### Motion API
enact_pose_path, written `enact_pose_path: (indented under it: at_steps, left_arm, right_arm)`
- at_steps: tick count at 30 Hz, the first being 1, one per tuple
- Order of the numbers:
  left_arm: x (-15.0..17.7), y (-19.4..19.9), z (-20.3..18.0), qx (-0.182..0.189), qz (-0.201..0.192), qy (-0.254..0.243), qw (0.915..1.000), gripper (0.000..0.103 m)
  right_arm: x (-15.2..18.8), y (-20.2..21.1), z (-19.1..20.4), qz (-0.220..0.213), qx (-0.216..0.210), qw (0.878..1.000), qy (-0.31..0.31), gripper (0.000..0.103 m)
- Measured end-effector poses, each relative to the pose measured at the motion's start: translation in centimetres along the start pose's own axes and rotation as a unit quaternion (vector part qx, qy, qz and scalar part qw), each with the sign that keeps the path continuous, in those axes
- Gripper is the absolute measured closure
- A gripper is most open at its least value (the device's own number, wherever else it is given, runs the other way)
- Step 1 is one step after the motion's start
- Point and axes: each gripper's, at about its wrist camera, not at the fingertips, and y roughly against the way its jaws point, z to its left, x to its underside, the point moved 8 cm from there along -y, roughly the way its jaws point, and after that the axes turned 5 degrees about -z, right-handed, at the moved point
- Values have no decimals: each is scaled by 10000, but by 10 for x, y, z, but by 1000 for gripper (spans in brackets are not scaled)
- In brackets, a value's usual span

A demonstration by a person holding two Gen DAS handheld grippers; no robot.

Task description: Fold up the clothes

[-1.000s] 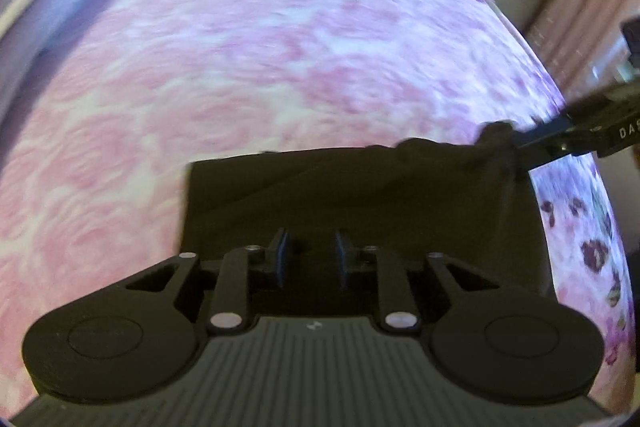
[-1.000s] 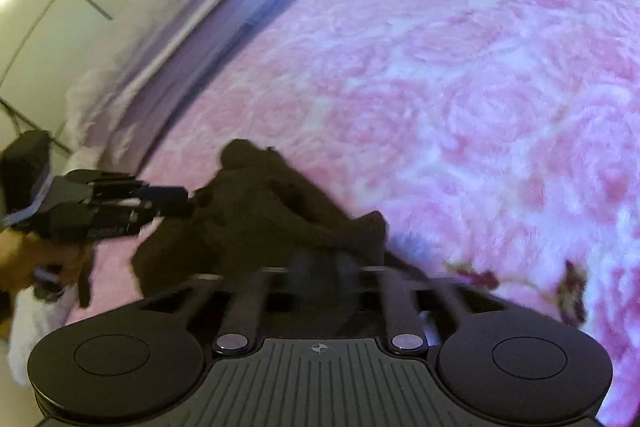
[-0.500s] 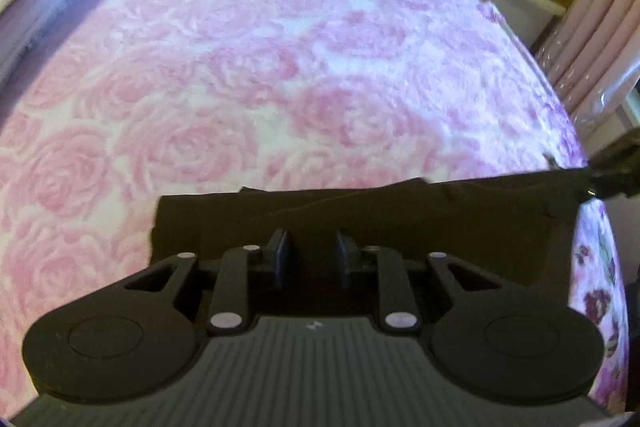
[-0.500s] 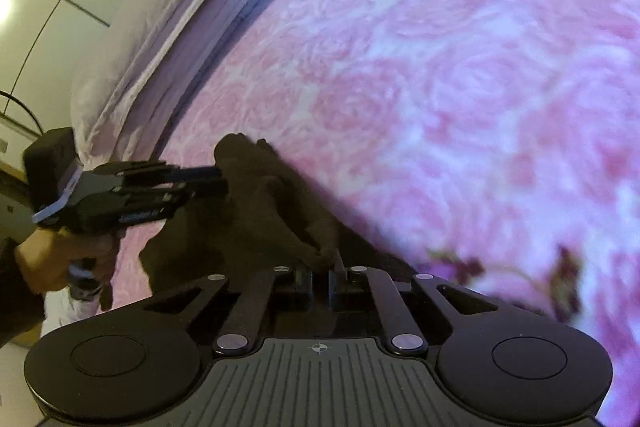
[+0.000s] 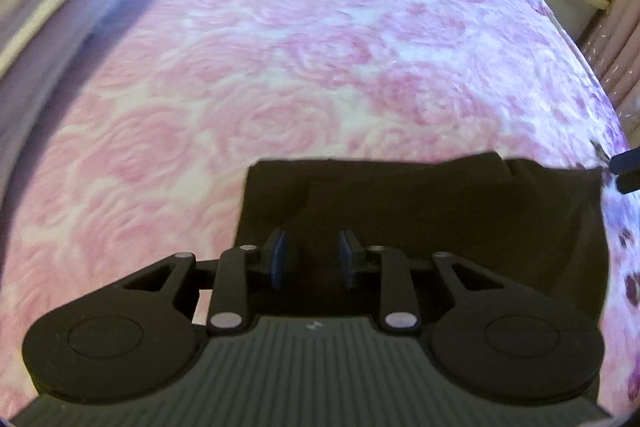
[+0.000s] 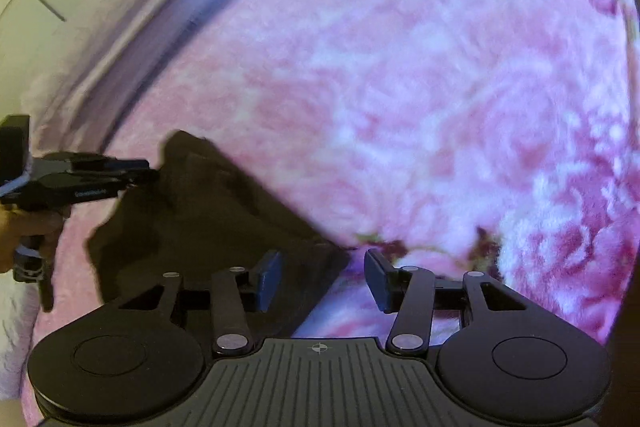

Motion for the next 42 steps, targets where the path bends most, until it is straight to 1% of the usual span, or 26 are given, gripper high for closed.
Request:
enact_pose_path:
  at_steps: [2,4,5,6,7,8,10,11,12,13,16,19,22,25,27,29,31,34,37,42]
  left_arm:
    - [16,19,-2,37,-22,38,10000,79]
    - [37,29,-8,162,27,83,9998,79]
    - [49,28,-12,193,100,63,9997,78]
    - [59,24,-14,146,175,9,9997,78]
    - [68,18,-15,77,246,-37,9997,78]
    - [76,11,-14,19,306,-42,9995,77]
    - [88,-4,-11,-63,358,-22,9993,77]
    - [90,-7,-9,-89,285,-11,9996,76]
    - [90,-8,-8,-119,231,12,9997,76]
    - [90,-8,-9,-155,229,-2,9996,76]
    - [88,-4,-11,-279,295,-128,9991,76]
    - [84,9,-14,-457,421,-229,9978,77]
    - [82,29,-17,-530,409,-242,9975,77]
    - [84,47,-25,-540,407,-255,9974,77]
    - [89,55,-32,-527,432,-225,9974,77]
    - [94,57,-40,-493,502,-224,9973,77]
    - [100,58,-49,-454,590,-269,9969,77]
    - [106,55,-59,-494,689,-384,9957,79]
    - [106,55,-65,-612,712,-432,9946,79]
    - [107,56,-75,-791,750,-468,9929,79]
  right_arm:
    - [12,6,32,24,-494,9986,179,53]
    - [31,-1,66,197,-1063,9930,470,53]
    - [41,-8,81,276,-1308,9890,637,53]
    - [50,-17,95,326,-1520,9844,822,53]
    - [58,-26,106,351,-1668,9798,1046,53]
    - [66,-38,113,399,-1709,9758,1301,53]
    - [82,-62,108,678,-1409,9738,1652,53]
    - [89,-70,98,850,-1190,9751,1666,54]
    - [94,-70,88,890,-1165,9766,1571,55]
    - [96,-67,84,901,-1141,9763,1602,55]
    - [104,-57,84,1001,-914,9713,1952,55]
    - [103,-58,94,1364,-419,9655,2178,55]
    - [103,-62,106,1783,71,9543,2397,54]
    - [105,-69,113,2045,282,9465,2479,53]
    - [112,-77,115,2315,425,9359,2620,50]
    - [122,-84,116,2606,500,9214,2838,32]
    - [131,-90,118,2837,541,9053,3114,27]
    - [137,-93,118,2960,533,8858,3533,25]
    - [142,-93,117,3035,502,8647,3971,25]
    - [151,-93,115,3145,449,8247,4679,25]
